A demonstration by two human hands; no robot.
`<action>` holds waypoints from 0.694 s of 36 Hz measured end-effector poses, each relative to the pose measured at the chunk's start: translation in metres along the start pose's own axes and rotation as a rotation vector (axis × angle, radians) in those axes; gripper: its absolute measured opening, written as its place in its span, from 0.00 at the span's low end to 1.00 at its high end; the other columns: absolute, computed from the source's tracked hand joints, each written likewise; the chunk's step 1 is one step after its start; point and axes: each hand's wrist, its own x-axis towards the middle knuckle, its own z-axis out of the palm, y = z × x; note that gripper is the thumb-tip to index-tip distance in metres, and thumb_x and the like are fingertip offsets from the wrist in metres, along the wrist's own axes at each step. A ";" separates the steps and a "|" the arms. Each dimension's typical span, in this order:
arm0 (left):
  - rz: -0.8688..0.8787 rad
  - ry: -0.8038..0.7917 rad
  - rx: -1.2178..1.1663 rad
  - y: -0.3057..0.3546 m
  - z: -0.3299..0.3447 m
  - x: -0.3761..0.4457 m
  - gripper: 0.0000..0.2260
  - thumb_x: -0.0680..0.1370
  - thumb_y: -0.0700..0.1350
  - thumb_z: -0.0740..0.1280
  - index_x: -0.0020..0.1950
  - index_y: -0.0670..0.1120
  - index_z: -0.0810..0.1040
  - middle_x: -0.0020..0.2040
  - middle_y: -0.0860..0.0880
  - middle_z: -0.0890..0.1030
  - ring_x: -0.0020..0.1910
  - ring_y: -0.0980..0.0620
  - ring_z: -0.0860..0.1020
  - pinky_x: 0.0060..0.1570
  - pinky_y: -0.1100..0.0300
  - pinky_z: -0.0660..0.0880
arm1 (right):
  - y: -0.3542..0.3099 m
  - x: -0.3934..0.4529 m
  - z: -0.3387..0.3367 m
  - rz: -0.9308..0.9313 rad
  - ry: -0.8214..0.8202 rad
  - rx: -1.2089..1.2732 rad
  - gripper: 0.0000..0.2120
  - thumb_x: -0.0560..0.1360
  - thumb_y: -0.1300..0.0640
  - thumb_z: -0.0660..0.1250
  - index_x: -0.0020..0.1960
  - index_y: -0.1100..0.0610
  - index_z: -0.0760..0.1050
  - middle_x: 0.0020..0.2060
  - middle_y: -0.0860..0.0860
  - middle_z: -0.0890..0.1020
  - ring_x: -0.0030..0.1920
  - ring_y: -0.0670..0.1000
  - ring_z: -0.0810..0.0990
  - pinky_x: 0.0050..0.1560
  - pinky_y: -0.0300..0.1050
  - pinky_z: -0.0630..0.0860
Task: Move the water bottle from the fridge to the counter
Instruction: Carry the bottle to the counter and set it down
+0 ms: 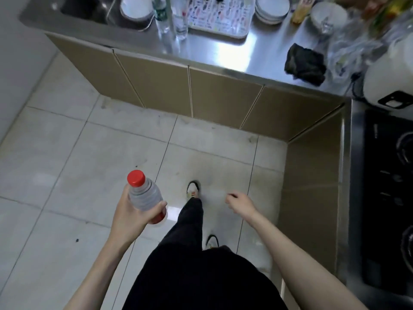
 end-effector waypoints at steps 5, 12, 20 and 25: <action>0.025 -0.045 -0.005 0.045 0.013 0.113 0.29 0.62 0.57 0.80 0.59 0.51 0.75 0.50 0.51 0.85 0.49 0.56 0.85 0.50 0.55 0.80 | -0.069 0.067 -0.041 0.007 0.068 0.065 0.12 0.80 0.56 0.63 0.56 0.62 0.80 0.46 0.54 0.82 0.47 0.53 0.77 0.48 0.47 0.71; 0.115 -0.207 0.054 0.133 0.020 0.257 0.23 0.66 0.50 0.79 0.53 0.44 0.73 0.43 0.46 0.83 0.44 0.40 0.83 0.48 0.37 0.80 | -0.089 0.104 -0.105 0.280 0.086 0.073 0.07 0.75 0.56 0.61 0.39 0.55 0.70 0.36 0.55 0.72 0.37 0.53 0.69 0.39 0.48 0.64; 0.207 -0.208 0.048 0.232 0.039 0.387 0.25 0.65 0.53 0.80 0.55 0.52 0.73 0.42 0.54 0.86 0.37 0.53 0.85 0.37 0.65 0.79 | -0.104 0.162 -0.153 0.508 0.028 0.142 0.05 0.77 0.58 0.62 0.44 0.56 0.74 0.36 0.54 0.76 0.35 0.53 0.71 0.35 0.42 0.63; 0.220 -0.170 -0.007 0.263 0.065 0.465 0.25 0.65 0.50 0.81 0.57 0.51 0.75 0.43 0.51 0.85 0.38 0.52 0.85 0.38 0.64 0.81 | -0.159 0.235 -0.191 0.488 -0.031 0.125 0.05 0.78 0.58 0.61 0.43 0.56 0.71 0.37 0.54 0.75 0.36 0.54 0.70 0.37 0.43 0.64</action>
